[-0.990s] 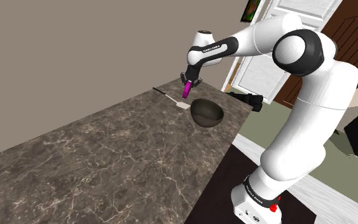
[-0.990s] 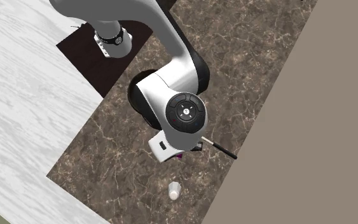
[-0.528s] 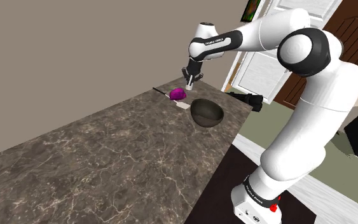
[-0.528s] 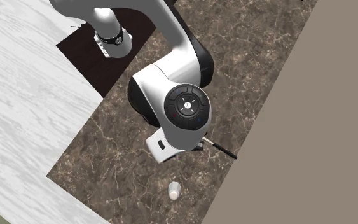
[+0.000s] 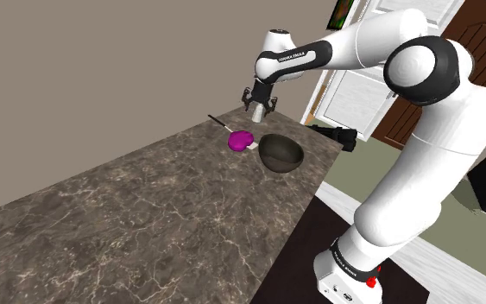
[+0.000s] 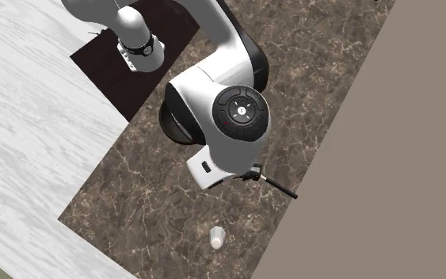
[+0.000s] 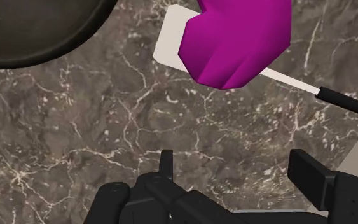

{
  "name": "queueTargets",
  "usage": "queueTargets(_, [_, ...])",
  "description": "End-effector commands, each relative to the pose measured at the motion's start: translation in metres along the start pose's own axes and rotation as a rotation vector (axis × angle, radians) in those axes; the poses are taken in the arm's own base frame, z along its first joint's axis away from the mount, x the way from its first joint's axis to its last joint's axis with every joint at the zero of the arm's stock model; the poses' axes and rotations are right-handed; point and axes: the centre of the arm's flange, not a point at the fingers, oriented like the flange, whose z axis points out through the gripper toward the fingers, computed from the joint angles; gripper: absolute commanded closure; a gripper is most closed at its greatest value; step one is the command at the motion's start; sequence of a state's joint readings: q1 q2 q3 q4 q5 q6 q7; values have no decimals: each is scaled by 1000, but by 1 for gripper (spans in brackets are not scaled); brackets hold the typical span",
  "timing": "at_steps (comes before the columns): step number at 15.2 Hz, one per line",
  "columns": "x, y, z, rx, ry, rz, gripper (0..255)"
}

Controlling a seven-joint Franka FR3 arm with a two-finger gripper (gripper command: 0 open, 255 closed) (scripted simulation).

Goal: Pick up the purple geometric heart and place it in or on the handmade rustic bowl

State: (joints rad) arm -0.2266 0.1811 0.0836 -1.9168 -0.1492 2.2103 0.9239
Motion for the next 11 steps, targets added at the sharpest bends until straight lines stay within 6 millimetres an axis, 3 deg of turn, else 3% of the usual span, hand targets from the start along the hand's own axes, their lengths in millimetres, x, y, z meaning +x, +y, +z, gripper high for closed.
queueTargets(1, [-26,-4,8,2,6,11,0])
queueTargets(11, [-154,-26,49,8,39,65,0])
